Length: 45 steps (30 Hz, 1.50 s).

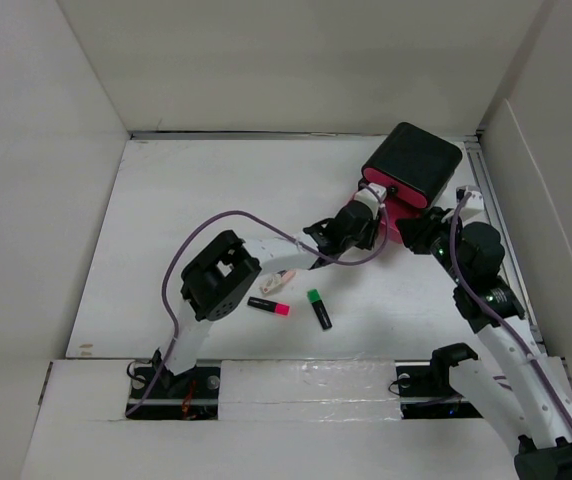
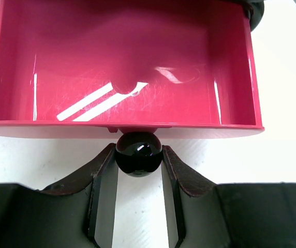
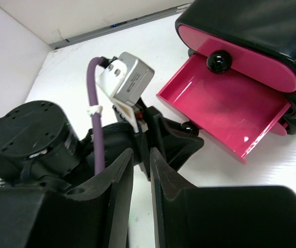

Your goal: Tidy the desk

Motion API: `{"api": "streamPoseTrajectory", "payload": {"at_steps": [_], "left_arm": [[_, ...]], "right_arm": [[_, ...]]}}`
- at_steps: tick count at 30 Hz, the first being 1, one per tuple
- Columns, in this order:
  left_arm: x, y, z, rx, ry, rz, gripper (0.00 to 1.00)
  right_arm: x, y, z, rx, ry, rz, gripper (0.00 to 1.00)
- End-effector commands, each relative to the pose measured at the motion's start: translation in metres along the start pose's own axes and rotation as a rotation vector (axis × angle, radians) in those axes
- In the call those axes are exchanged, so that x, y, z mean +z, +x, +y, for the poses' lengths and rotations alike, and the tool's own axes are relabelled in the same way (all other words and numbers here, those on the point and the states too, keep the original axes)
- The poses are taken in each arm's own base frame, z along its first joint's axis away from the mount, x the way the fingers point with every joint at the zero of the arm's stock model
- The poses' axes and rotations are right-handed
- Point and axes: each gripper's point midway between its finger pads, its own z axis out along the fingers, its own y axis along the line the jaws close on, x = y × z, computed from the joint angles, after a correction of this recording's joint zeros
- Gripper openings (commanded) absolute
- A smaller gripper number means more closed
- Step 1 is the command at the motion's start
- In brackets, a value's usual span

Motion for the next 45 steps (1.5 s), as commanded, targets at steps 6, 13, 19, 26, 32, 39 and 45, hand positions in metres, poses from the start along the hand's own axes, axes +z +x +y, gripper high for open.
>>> {"api": "streamPoseTrajectory", "payload": {"at_steps": [6,13,19,26,32,39,45], "left_arm": [[-0.032,-0.035,0.011,-0.041,-0.048,-0.108,0.02],[-0.032,-0.023,0.020,-0.042,-0.083,-0.084,0.09],[-0.033,-0.023,0.027,-0.049,-0.128,-0.087,0.41],[-0.041,-0.027,0.036,-0.050,-0.172,-0.099,0.71],[-0.057,-0.037,0.043,-0.048,-0.205,-0.125,0.82],[-0.092,-0.040,0.061,-0.050,-0.274,-0.139,0.80],[-0.130,0.013,0.085,-0.089,-0.324,-0.030,0.65]], "right_arm": [[0.000,-0.017,0.006,-0.020,-0.019,-0.075,0.25],[0.000,-0.012,0.003,-0.018,-0.012,-0.066,0.25],[-0.003,-0.011,0.001,-0.019,-0.006,-0.070,0.28],[-0.003,-0.010,0.000,-0.022,-0.002,-0.067,0.35],[-0.005,-0.009,0.002,-0.023,-0.014,-0.066,0.38],[-0.008,-0.009,0.007,-0.032,-0.041,-0.067,0.38],[-0.009,-0.005,0.013,-0.036,-0.069,-0.063,0.35]]}}
